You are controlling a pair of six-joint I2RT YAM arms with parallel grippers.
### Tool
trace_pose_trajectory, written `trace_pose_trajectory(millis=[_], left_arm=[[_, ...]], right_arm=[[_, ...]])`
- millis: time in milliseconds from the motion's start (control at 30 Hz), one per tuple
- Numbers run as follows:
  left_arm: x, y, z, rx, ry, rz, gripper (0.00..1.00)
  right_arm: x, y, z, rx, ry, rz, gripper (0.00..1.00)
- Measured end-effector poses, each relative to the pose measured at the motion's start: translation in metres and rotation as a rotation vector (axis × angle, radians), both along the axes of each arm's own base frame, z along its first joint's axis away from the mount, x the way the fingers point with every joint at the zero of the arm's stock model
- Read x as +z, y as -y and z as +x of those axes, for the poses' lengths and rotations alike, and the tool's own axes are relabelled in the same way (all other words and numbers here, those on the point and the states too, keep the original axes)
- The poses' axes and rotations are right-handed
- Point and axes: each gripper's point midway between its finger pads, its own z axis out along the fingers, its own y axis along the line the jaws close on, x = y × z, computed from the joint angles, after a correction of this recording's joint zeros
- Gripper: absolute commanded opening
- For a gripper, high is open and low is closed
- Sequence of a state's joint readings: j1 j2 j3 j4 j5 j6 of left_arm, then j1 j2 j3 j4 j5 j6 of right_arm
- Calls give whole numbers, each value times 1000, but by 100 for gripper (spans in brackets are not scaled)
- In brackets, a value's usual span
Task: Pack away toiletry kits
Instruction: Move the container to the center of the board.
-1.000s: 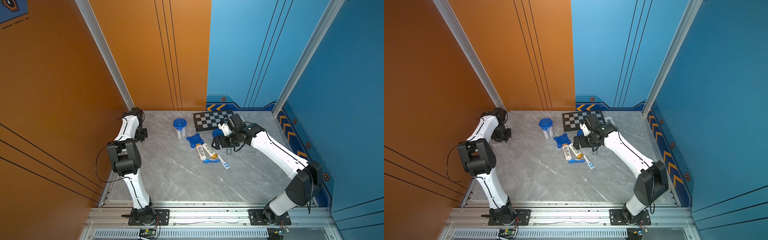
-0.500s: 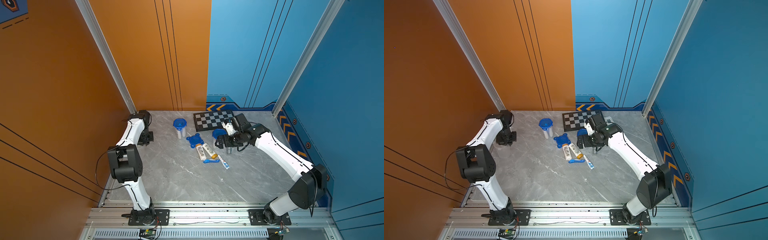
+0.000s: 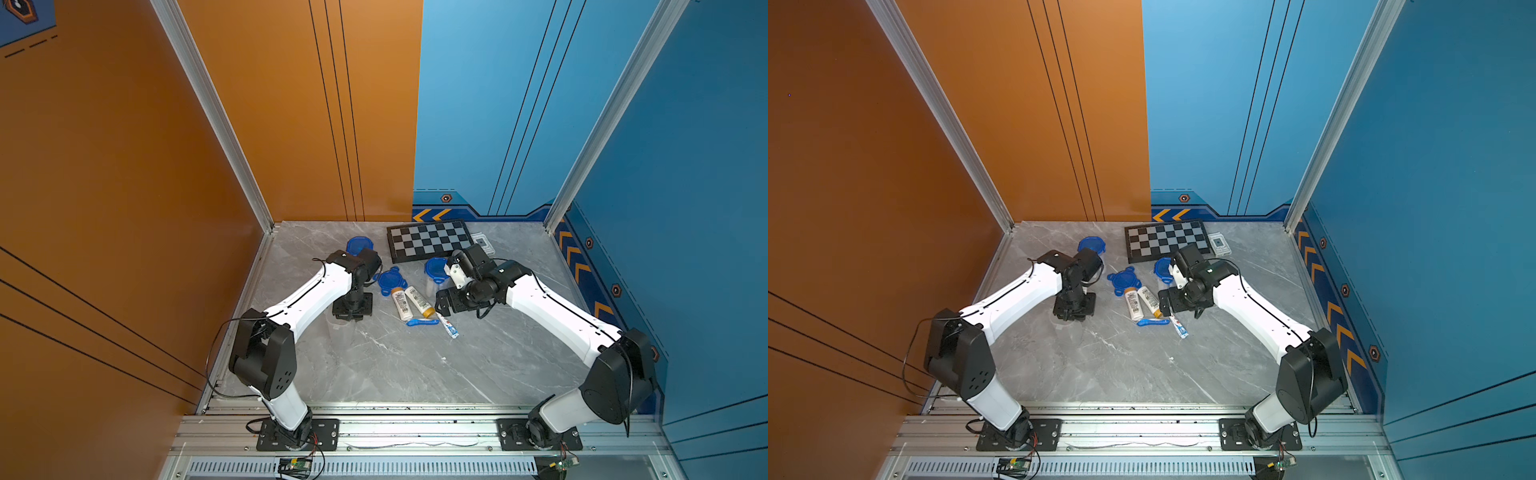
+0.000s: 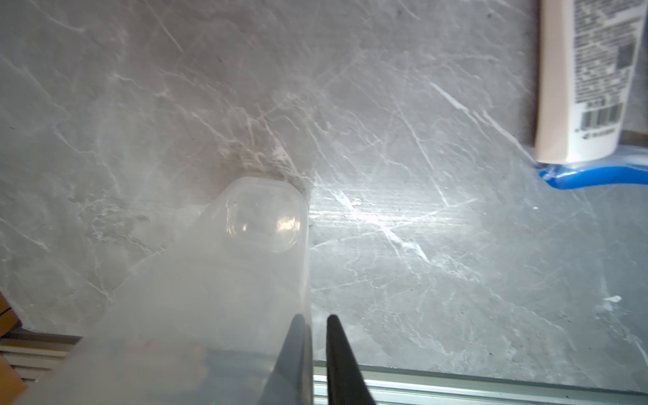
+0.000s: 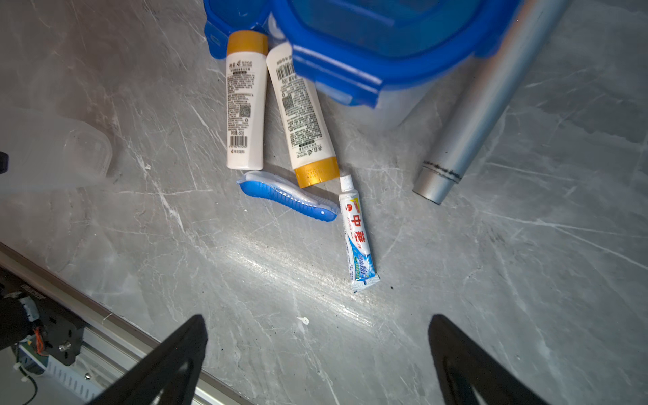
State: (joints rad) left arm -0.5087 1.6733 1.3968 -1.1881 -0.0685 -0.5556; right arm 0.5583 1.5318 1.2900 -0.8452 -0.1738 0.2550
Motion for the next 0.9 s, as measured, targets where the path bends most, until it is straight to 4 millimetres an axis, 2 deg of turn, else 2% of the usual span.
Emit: trace_pose_trajectory(millis=[167, 367, 633, 767, 900], left_arm=[[0, 26, -7, 7, 11, -30, 4], [0, 43, -10, 28, 18, -71, 8], [-2, 54, -15, 38, 9, -103, 19], [-2, 54, -17, 48, 6, -107, 26], [9, 54, -18, 60, 28, -137, 36]], right_arm=[[-20, -17, 1, 50, -16, -52, 97], [-37, -43, 10, 99, -15, -78, 96], [-38, -76, 31, 133, 16, -62, 91], [-45, -95, 27, 170, 10, -67, 87], [-55, -113, 27, 200, 2, -75, 84]])
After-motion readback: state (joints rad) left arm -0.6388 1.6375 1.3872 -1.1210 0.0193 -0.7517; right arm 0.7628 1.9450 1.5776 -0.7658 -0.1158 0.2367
